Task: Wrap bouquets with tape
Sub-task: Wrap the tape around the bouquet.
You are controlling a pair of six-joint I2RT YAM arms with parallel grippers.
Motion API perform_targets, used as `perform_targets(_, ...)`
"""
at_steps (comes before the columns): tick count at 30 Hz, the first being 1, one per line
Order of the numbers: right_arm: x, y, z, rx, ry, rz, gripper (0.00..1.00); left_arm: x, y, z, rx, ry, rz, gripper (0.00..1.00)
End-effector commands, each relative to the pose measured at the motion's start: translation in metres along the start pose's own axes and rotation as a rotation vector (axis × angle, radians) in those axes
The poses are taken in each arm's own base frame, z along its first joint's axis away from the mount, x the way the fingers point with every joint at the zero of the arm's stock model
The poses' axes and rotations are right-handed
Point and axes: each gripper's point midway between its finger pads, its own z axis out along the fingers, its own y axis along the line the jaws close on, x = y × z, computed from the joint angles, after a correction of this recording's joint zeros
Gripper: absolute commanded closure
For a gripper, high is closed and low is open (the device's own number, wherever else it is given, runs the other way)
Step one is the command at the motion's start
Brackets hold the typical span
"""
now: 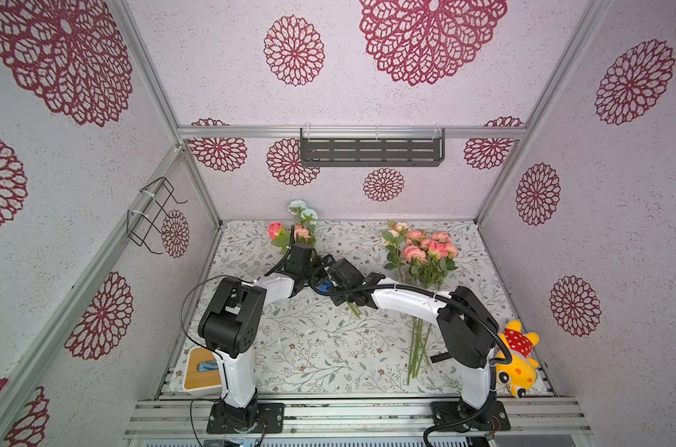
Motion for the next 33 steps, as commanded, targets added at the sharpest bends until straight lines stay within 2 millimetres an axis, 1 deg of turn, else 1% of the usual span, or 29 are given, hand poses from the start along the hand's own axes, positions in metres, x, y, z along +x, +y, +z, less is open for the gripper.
perform_targets(1,-0.018,-0.001,-0.005,0.038,-0.042,-0.064,1.0,-0.004,-0.022,-0.006,0.05,-0.015,0.046,0.91)
perform_targets(3,-0.018,0.003,-0.005,0.008,-0.047,-0.061,1.0,-0.003,-0.02,-0.006,0.049,-0.012,0.037,1.0)
perform_targets(4,-0.017,0.004,-0.005,-0.004,-0.047,-0.053,1.0,-0.003,-0.02,-0.006,0.051,-0.013,0.038,1.0)
perform_targets(7,-0.013,0.001,-0.005,-0.038,-0.033,-0.003,0.84,-0.004,-0.021,-0.006,0.06,-0.017,0.036,1.0)
perform_targets(9,-0.01,0.0,-0.006,-0.094,-0.025,0.051,0.69,-0.005,-0.022,-0.006,0.071,-0.021,0.038,1.0)
perform_targets(10,-0.01,0.0,-0.007,-0.151,-0.026,0.096,0.61,-0.005,-0.024,-0.006,0.08,-0.022,0.04,1.0)
perform_targets(11,-0.011,0.0,-0.01,-0.22,-0.035,0.157,0.56,-0.006,-0.025,-0.007,0.09,-0.027,0.041,1.0)
perform_targets(14,-0.017,0.004,-0.028,-0.496,-0.086,0.369,0.37,-0.008,-0.029,-0.007,0.125,-0.036,0.04,1.0)
perform_targets(15,-0.018,0.006,-0.032,-0.557,-0.096,0.415,0.32,-0.009,-0.03,-0.008,0.143,-0.038,0.036,1.0)
perform_targets(17,-0.017,0.005,-0.035,-0.651,-0.088,0.499,0.31,-0.011,-0.033,-0.009,0.173,-0.054,0.025,1.0)
perform_targets(19,-0.015,0.005,-0.032,-0.719,-0.084,0.563,0.32,-0.012,-0.035,-0.009,0.188,-0.059,0.021,1.0)
perform_targets(22,-0.012,0.002,-0.022,-0.794,-0.055,0.643,0.37,-0.014,-0.04,-0.011,0.219,-0.075,0.021,1.0)
perform_targets(24,-0.014,0.0,-0.018,-0.874,-0.049,0.721,0.41,-0.015,-0.043,-0.013,0.232,-0.08,0.021,1.0)
perform_targets(26,-0.019,-0.005,-0.018,-0.946,-0.083,0.786,0.45,-0.016,-0.047,-0.015,0.247,-0.088,0.025,1.0)
perform_targets(27,-0.019,-0.005,-0.017,-0.964,-0.083,0.802,0.48,-0.016,-0.047,-0.015,0.247,-0.09,0.026,1.0)
perform_targets(31,-0.017,-0.004,-0.011,-0.976,-0.07,0.811,0.7,-0.016,-0.047,-0.016,0.262,-0.095,0.022,1.0)
perform_targets(32,-0.015,-0.004,-0.009,-0.978,-0.06,0.815,0.71,-0.016,-0.048,-0.017,0.266,-0.097,0.022,1.0)
perform_targets(33,-0.014,-0.004,-0.007,-0.978,-0.054,0.816,0.76,-0.017,-0.049,-0.016,0.27,-0.096,0.023,1.0)
